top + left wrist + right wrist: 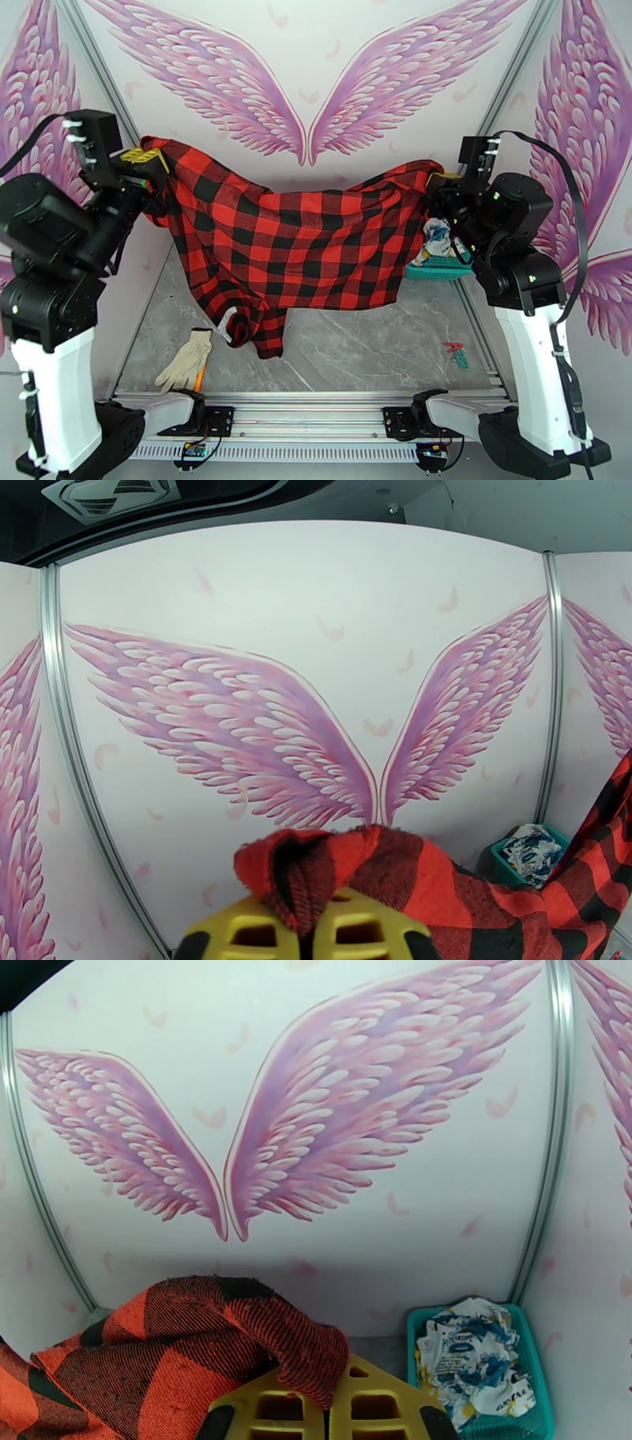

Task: Fold and stack the mixed laundry pile

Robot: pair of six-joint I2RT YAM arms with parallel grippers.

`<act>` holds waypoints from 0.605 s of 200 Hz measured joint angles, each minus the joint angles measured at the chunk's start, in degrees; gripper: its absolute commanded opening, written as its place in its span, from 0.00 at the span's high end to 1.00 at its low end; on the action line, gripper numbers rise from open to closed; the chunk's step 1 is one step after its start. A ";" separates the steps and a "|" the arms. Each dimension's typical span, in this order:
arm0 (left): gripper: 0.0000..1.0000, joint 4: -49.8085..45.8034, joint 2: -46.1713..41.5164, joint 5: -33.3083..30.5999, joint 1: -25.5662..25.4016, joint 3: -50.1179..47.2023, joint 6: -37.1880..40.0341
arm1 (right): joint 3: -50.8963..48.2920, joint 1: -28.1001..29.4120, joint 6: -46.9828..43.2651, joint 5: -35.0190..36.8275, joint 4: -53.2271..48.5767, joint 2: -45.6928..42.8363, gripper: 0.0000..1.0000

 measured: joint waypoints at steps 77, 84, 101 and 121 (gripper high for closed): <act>1.00 -3.89 16.94 6.47 3.30 14.23 1.51 | 10.62 -1.03 0.61 -3.67 -1.60 16.00 1.00; 1.00 -3.76 15.34 7.10 3.32 14.21 1.68 | 11.23 -1.03 0.61 -3.82 -1.49 15.21 1.00; 1.00 -2.75 9.49 8.07 3.32 12.83 2.38 | 11.43 -1.03 0.59 -4.02 -1.33 11.89 1.00; 1.00 -2.08 0.94 9.27 3.30 11.43 2.97 | 11.26 -1.03 0.35 -3.76 -1.16 6.03 1.00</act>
